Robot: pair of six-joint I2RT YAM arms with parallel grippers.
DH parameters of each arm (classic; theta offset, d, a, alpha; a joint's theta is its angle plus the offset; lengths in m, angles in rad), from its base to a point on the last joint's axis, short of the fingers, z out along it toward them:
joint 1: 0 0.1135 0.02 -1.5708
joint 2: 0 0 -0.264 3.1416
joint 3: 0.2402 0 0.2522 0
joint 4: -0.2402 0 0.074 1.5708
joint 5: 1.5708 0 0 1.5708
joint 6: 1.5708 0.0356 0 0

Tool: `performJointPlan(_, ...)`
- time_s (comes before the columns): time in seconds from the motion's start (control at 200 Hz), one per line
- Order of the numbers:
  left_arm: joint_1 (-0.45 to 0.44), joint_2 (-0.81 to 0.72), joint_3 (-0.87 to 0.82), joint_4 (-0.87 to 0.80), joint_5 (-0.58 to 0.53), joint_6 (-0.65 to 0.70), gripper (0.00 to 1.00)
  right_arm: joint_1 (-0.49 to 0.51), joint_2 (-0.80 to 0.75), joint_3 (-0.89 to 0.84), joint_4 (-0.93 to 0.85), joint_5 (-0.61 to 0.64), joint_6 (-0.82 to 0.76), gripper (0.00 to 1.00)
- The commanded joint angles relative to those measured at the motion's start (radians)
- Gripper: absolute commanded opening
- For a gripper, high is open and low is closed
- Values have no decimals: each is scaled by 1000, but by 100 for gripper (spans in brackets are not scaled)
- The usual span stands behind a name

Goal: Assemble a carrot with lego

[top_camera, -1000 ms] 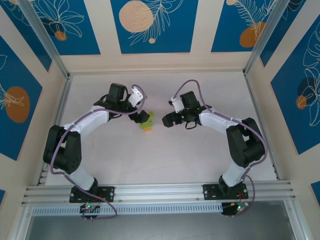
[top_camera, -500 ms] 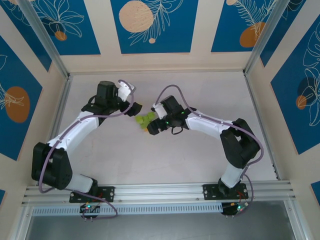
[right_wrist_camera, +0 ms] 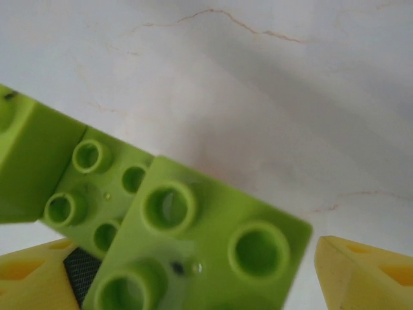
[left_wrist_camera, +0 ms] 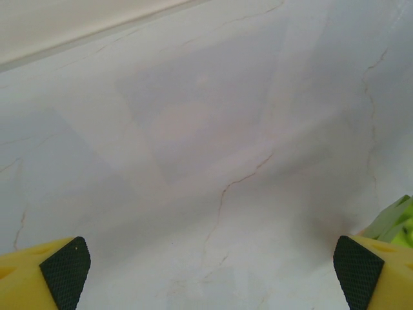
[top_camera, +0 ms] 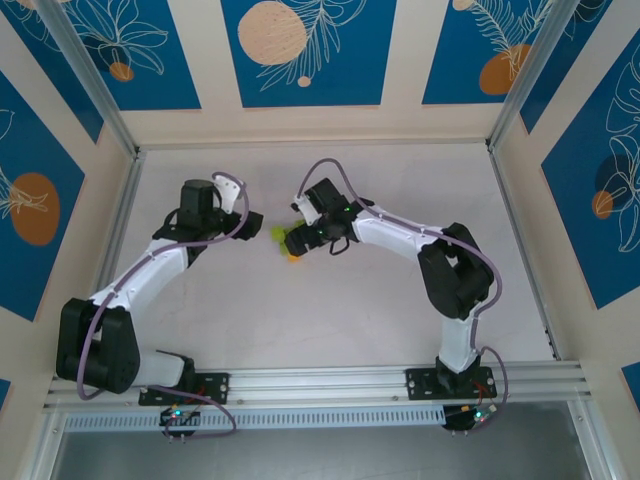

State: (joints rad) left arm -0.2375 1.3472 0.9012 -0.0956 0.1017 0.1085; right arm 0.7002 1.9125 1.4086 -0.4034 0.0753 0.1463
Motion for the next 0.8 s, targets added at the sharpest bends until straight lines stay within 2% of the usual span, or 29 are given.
performJointPlan(0.0, 15, -27, -24, 54, -16, -28, 99, -2, 33, 60, -21, 12, 2, 85)
performJointPlan(0.18, 23, -51, -60, 78, -24, -39, 99, -4, 56, 144, -34, 28, -6, 85)
performJointPlan(0.39, 27, -111, -117, 122, -66, -52, 99, -5, -43, 84, -4, 52, -19, 85)
performJointPlan(0.635, 31, -167, -227, 204, -201, -82, 99, -73, -214, -98, 69, 106, -26, 85)
performJointPlan(0.795, 47, -211, -412, 425, -346, -101, 99, -212, -376, -326, 202, 138, -53, 86)
